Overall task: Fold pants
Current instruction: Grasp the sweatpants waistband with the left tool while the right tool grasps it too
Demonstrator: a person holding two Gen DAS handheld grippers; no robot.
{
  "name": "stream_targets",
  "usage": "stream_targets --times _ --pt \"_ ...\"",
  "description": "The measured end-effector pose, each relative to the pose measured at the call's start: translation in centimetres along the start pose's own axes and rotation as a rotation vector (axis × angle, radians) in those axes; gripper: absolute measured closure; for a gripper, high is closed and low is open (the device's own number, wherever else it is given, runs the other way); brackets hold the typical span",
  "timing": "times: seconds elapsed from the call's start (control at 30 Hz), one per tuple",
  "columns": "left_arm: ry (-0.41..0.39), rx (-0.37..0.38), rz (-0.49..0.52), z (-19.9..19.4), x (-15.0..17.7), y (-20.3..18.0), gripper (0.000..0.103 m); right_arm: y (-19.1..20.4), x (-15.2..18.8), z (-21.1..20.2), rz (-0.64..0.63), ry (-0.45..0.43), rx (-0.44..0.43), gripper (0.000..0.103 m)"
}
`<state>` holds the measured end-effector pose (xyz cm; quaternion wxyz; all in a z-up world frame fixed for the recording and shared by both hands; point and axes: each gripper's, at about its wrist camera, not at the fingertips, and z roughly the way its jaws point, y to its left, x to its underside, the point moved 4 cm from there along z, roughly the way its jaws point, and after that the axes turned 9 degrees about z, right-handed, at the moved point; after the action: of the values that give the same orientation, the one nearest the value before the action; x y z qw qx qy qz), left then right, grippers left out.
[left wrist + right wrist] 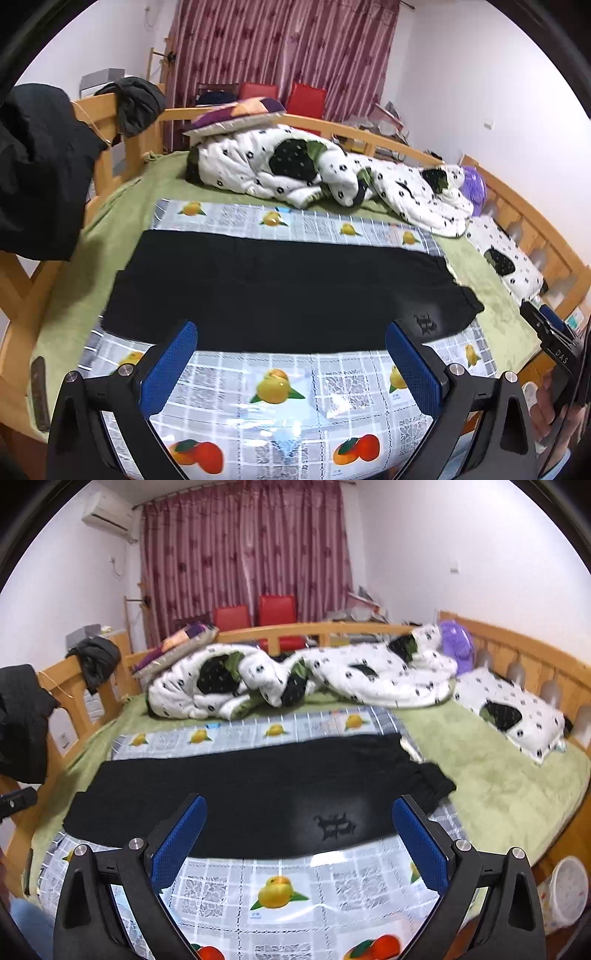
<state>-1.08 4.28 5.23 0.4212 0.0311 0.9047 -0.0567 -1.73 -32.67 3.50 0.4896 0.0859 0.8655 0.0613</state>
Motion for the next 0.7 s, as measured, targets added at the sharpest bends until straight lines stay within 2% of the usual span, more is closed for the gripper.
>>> stream_targets --times 0.2,0.27,0.33,0.37,0.43,0.47,0.53,0.7 --pt "-0.024 -0.07 -0.013 -0.7 -2.7 4.2 0.001 -1.7 -3.4 0.2 -0.042 0.017 -0.023 0.004" --pt "-0.029 -0.084 -0.03 0.4 -2.7 5.8 0.001 -2.9 -3.6 1.6 -0.03 0.029 -0.016 0.004" --pt "-0.016 -0.088 -0.06 2.1 -2.1 7.1 0.001 -4.5 -3.2 3.6 -0.006 0.046 -0.009 0.008" --pt "-0.006 -0.08 -0.071 3.2 -1.6 7.7 0.001 -5.3 -2.9 4.6 0.012 0.061 -0.011 0.01" --pt "0.021 -0.079 -0.108 6.1 -0.2 9.4 0.001 -7.4 -1.6 7.4 0.067 0.11 -0.01 0.029" --pt "0.038 -0.078 -0.128 7.9 0.8 10.2 0.001 -8.2 -1.0 8.7 0.081 0.137 -0.005 0.032" --pt "0.074 -0.072 -0.166 10.5 2.6 11.5 0.013 -10.2 0.7 11.9 0.106 0.206 0.009 0.045" --pt "0.153 -0.054 -0.278 16.1 8.7 14.5 0.019 -14.5 5.6 18.2 0.158 0.317 0.021 0.047"
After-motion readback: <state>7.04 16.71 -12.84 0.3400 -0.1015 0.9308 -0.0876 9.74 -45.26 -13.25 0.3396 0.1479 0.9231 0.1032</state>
